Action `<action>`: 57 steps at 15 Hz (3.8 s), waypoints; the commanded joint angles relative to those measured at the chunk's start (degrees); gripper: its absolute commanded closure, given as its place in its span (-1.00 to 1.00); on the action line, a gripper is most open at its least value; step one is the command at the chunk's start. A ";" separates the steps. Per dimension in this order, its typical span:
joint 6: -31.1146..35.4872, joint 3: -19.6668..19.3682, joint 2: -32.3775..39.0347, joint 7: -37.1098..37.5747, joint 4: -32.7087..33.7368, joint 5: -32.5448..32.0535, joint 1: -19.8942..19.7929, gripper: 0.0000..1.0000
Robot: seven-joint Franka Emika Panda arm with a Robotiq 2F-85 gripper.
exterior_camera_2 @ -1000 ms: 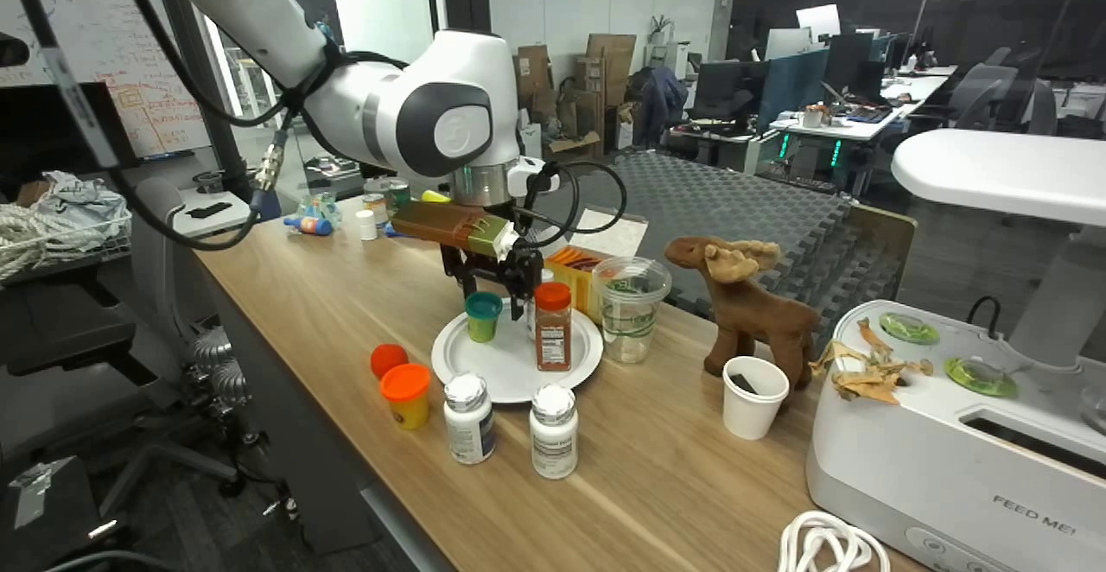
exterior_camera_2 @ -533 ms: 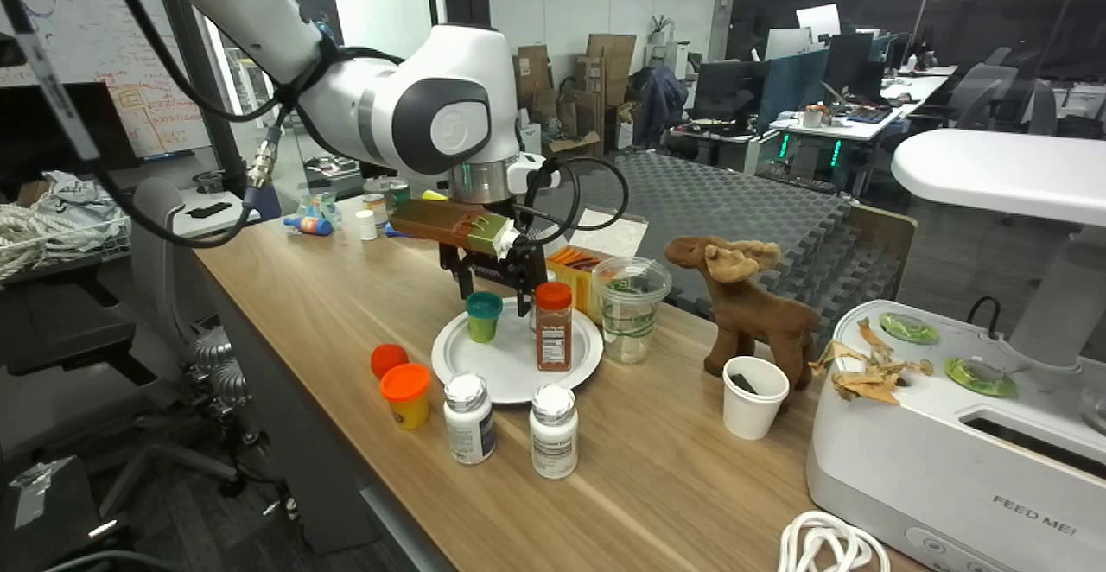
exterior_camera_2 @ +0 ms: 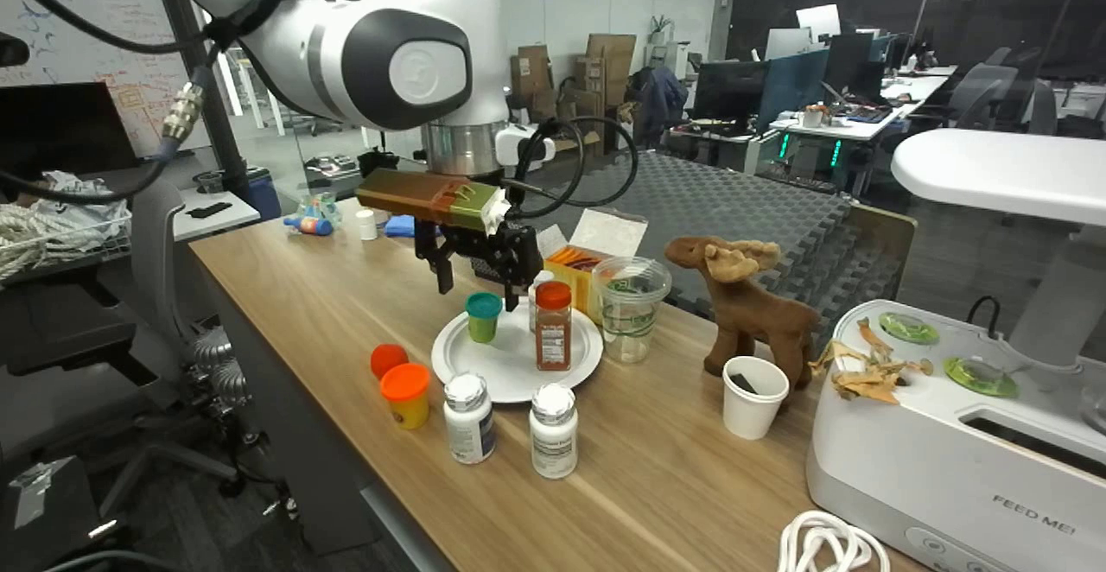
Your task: Put the bottles and red plushy on the plate. Stack the clear cups
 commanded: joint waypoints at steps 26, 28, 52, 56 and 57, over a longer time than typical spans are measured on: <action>2.08 -15.02 0.16 36.24 -2.27 -4.42 -2.38 -1.00; 0.31 -14.42 -0.18 34.99 -2.53 -3.32 -2.77 -1.00; -1.39 -11.83 -6.25 32.25 -3.03 1.43 -2.04 0.50; -2.92 -9.21 -7.57 29.58 -2.61 3.02 -1.12 0.50; -3.60 -8.48 -7.08 29.08 -2.13 3.16 -0.81 0.50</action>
